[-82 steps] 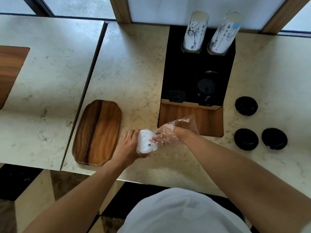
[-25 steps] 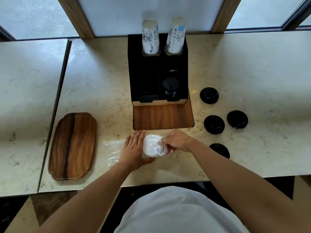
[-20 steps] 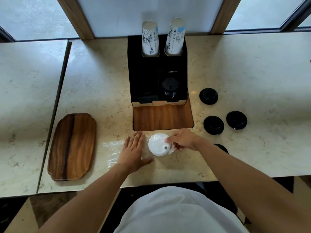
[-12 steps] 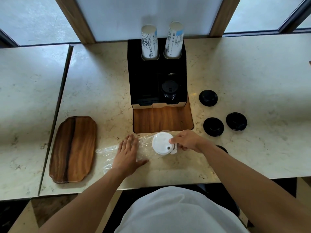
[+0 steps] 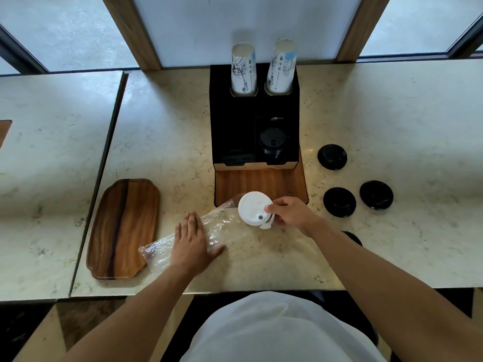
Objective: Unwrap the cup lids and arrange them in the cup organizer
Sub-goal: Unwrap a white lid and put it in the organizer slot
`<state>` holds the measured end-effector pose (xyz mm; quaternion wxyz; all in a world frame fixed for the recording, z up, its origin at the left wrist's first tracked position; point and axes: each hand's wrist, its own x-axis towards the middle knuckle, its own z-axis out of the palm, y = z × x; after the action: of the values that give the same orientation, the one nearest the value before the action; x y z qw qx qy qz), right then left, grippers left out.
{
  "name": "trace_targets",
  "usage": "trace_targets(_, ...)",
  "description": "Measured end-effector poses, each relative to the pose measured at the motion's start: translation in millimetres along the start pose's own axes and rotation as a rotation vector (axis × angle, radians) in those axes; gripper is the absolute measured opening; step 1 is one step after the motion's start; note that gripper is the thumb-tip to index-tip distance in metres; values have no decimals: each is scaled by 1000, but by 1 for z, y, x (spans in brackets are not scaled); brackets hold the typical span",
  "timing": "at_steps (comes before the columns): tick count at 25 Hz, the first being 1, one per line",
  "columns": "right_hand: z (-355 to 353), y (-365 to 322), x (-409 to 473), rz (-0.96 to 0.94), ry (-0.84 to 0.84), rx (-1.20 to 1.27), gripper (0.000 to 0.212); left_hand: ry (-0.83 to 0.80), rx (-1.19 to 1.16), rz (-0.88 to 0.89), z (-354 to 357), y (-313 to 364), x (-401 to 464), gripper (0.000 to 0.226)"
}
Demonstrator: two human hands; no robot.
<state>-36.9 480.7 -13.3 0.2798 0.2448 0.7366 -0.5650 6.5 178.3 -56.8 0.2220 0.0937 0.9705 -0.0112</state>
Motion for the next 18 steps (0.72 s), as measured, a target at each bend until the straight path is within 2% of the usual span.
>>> trace_targets(8, 18, -11, 5, 5, -8, 96, 32, 2, 14, -307, -6, -22, -8, 126)
trace_targets(11, 24, -15, 5, 18, -12, 72, 39, 97, 53, -367, -15, -21, -4, 116)
trace_targets(14, 27, -17, 5, 30, -14, 35, 41, 166, -62, -470, -26, -11, 4, 104)
trace_targets(18, 31, -17, 4, 45, -26, 55, 39, 101, -322, -612, -32, -10, 17, 118)
